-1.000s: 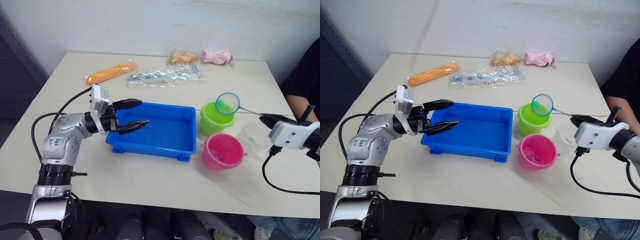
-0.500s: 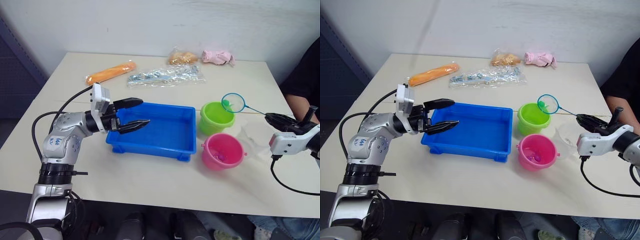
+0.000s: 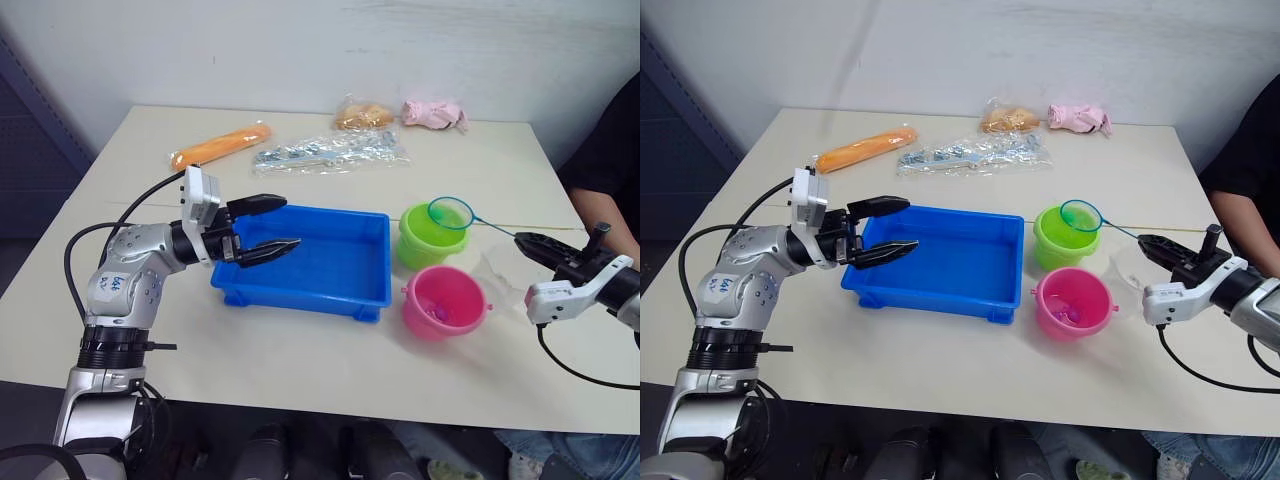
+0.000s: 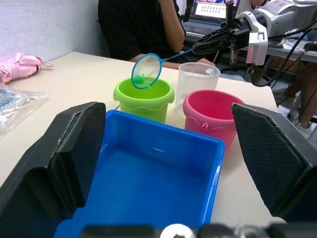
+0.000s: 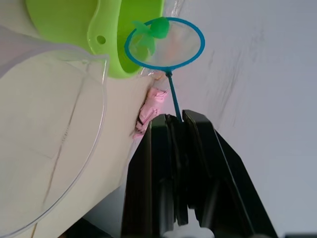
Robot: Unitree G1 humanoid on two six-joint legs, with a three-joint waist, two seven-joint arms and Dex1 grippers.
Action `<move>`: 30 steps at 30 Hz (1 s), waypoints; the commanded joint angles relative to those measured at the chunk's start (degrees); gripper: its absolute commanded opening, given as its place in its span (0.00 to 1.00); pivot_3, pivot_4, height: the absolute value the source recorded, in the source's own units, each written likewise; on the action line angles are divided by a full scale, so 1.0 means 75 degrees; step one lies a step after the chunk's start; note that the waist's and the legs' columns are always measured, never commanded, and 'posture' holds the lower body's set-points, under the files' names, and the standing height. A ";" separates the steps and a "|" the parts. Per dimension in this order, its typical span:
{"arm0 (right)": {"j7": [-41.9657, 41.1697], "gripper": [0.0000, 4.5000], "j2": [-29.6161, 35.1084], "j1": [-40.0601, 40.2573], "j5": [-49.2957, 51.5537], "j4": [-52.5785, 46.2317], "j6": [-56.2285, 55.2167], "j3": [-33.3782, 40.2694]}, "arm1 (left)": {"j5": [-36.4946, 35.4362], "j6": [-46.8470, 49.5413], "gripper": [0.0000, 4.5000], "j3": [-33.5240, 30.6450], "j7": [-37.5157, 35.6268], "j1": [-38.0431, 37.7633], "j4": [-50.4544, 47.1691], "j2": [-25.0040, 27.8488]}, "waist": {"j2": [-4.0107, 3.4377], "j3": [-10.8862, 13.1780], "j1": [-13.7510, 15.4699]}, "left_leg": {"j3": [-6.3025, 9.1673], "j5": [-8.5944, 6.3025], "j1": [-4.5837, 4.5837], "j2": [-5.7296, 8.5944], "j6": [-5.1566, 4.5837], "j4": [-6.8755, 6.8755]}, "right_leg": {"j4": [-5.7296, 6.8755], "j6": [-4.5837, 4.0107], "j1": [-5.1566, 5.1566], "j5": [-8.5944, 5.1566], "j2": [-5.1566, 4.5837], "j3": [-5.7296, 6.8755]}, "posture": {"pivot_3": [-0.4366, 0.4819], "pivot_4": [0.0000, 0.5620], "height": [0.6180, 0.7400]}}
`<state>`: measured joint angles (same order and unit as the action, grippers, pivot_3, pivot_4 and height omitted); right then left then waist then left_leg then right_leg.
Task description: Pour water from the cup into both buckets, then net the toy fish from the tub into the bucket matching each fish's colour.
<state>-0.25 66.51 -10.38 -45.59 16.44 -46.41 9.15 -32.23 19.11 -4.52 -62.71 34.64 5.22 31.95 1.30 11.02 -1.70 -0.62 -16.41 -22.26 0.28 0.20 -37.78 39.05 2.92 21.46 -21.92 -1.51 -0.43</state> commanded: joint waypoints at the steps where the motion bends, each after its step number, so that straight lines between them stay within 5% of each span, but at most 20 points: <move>1: 0.0378 0.00 0.0271 -0.0126 -0.0098 0.0006 0.0144 0.0045 | -0.0006 -0.0131 0.97 -0.0130 -0.0026 0.0169 -0.0098 0.0011 | 0.0000 0.0000 0.0007 | 0.0000 0.0000 0.0000 0.0000 0.0000 0.0000 | 0.0000 0.0000 0.0000 0.0000 0.0000 0.0000 | 0.48 0.27 1.00; 6: 0.0424 0.00 0.0298 -0.0140 0.0224 0.0047 0.0233 0.0052 | -0.0022 -0.0148 0.97 -0.0167 -0.0007 0.0124 -0.0135 0.0043 | 0.0000 0.0000 0.0004 | -0.0001 0.0001 -0.0001 0.0000 0.0000 0.0000 | -0.0001 0.0000 0.0000 0.0000 0.0000 -0.0001 | 0.48 0.27 1.00; 10: -0.0424 0.00 0.0158 -0.0173 0.1968 0.0089 -0.0011 0.0109 | -0.0059 -0.0109 0.97 -0.0245 -0.0049 -0.0012 -0.0203 0.0157 | 0.0000 0.0000 -0.0010 | -0.0001 0.0001 0.0000 -0.0001 0.0000 0.0000 | 0.0000 0.0000 -0.0001 0.0000 0.0002 0.0000 | 0.48 0.27 1.00; 22: -0.0145 0.00 0.0338 -0.0338 0.0655 0.0177 0.0699 -0.0513 | -0.0118 -0.0045 0.97 -0.0361 -0.0063 -0.0233 -0.0319 0.0315 | -0.0001 -0.0001 0.0001 | -0.0002 0.0001 0.0000 -0.0001 -0.0002 -0.0008 | 0.0006 0.0000 0.0000 0.0000 0.0000 -0.0002 | 0.48 0.27 1.00; 27: -0.0340 0.00 0.0107 -0.0390 0.1684 -0.0020 0.0573 -0.0249 | -0.0133 -0.0035 0.97 -0.0394 -0.0053 -0.0235 -0.0343 0.0338 | -0.0002 -0.0001 -0.0008 | -0.0002 0.0001 0.0002 -0.0002 -0.0002 -0.0009 | 0.0011 0.0000 0.0000 0.0000 0.0001 -0.0002 | 0.48 0.27 1.00; 30: -0.2187 0.00 -0.0228 -0.0353 0.4942 -0.0434 0.0738 -0.0454 | -0.0282 0.0065 0.97 -0.0615 -0.0167 -0.0264 -0.0298 0.0516 | 0.0000 0.0000 -0.0024 | -0.0002 0.0001 0.0001 -0.0002 -0.0002 -0.0011 | 0.0011 0.0000 0.0000 0.0000 0.0002 -0.0001 | 0.48 0.27 1.00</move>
<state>-10.98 65.28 -12.51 -20.58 16.41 -41.39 4.93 -32.71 19.48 -6.80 -63.48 32.78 4.86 34.67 1.30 11.02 -1.88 -0.63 -16.41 -22.25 0.24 0.19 -37.87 39.12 2.92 21.45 -21.92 -1.47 -0.43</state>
